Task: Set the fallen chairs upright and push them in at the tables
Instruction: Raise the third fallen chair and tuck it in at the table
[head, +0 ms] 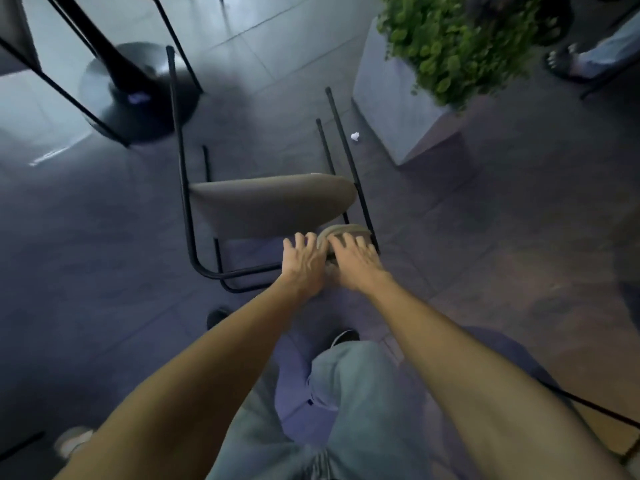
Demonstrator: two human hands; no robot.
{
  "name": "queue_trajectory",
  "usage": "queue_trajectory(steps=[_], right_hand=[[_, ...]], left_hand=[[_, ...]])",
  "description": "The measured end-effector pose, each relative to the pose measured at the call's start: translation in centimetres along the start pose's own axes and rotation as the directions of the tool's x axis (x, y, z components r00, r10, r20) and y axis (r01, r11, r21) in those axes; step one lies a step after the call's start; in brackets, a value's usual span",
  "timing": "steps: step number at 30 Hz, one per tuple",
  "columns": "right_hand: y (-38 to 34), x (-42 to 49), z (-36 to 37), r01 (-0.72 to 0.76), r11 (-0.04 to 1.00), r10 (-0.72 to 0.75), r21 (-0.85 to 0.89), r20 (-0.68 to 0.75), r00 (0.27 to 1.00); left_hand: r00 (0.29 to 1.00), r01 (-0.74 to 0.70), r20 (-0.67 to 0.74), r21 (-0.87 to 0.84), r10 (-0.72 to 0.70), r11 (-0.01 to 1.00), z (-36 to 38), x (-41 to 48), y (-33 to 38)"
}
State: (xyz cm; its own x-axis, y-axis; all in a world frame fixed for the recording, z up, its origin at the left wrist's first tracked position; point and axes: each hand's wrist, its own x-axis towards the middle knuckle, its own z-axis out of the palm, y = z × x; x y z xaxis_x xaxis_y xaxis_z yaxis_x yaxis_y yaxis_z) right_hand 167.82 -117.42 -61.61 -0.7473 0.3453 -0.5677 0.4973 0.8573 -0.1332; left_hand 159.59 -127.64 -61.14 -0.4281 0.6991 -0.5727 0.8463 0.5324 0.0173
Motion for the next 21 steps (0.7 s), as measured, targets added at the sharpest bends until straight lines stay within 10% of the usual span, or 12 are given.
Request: queue_trajectory(steps=[21], right_hand=[[2.6,5.9,12.6,-0.175,0.981,0.188,0.08,-0.208,0.96]], left_hand=[[0.961,-0.025,-0.27,0.128,0.059,0.991,10.1,7.7,3.6]])
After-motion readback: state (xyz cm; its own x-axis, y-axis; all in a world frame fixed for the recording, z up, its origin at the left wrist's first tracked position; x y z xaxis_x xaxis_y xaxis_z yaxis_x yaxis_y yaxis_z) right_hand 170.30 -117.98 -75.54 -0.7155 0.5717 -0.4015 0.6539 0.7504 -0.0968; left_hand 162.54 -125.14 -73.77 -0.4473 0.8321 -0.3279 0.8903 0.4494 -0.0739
